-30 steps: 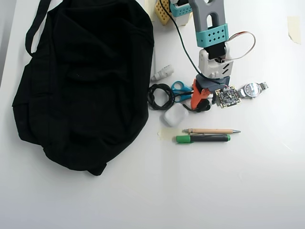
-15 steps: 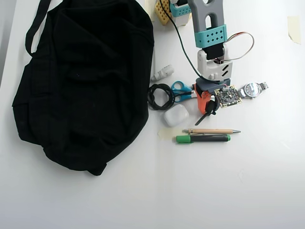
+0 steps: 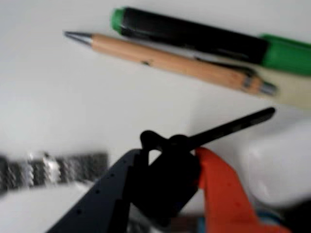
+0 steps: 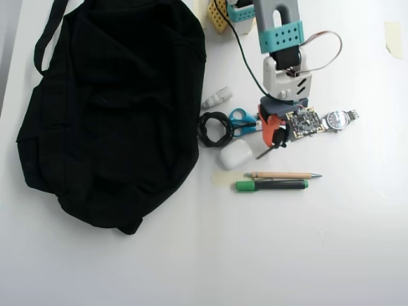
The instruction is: Put the black bike light into the black bag
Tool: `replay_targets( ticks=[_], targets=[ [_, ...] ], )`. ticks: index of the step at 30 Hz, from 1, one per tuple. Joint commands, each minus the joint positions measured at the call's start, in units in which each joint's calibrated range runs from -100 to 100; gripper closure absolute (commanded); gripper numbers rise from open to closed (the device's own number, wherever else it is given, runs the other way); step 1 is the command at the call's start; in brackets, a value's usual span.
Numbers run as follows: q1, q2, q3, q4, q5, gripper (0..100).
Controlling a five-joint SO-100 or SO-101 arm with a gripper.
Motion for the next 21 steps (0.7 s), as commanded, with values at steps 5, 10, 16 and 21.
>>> replay_targets(
  ticks=[5, 10, 16, 21],
  targets=[
    [3.33, -19.02, -3.71, 13.70, 1.85, 98],
    [3.63, -27.15, -8.02, 22.66, 1.90, 98],
    [6.85, -31.63, -12.51, 32.91, 1.32, 98],
    [13.21, -31.63, -12.60, 34.63, 1.90, 98]
  ],
)
